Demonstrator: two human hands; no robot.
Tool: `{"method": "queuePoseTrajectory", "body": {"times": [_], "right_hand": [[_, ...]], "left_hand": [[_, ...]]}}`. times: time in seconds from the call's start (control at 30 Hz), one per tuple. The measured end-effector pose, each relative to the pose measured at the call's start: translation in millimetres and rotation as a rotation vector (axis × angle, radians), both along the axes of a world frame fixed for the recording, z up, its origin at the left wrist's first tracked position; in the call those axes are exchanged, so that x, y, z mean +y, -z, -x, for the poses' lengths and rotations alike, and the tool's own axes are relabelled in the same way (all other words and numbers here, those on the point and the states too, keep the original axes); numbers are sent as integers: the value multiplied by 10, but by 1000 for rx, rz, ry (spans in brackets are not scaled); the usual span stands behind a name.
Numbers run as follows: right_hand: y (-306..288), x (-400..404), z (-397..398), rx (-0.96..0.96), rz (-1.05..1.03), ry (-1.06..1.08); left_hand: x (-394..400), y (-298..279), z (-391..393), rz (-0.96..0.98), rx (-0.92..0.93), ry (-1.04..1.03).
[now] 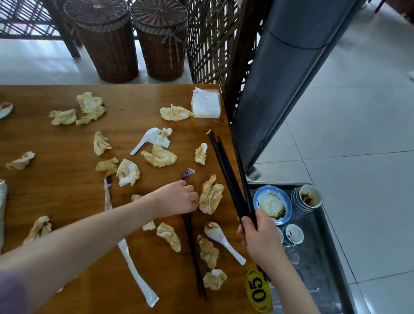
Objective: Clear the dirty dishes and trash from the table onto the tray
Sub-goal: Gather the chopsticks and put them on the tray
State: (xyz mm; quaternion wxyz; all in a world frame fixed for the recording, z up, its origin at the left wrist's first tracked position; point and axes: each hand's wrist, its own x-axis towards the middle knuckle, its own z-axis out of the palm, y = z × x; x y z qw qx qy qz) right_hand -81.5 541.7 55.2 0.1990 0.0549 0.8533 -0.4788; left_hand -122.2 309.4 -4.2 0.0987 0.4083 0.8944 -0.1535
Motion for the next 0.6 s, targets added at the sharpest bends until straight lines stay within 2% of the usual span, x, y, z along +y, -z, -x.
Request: {"method": "queuePoseTrajectory", "body": {"times": [0.6], "right_hand": [[70,-55,-172,-1,-16,14]], "left_hand": [[-10,69,-63,64,22,-69]]}}
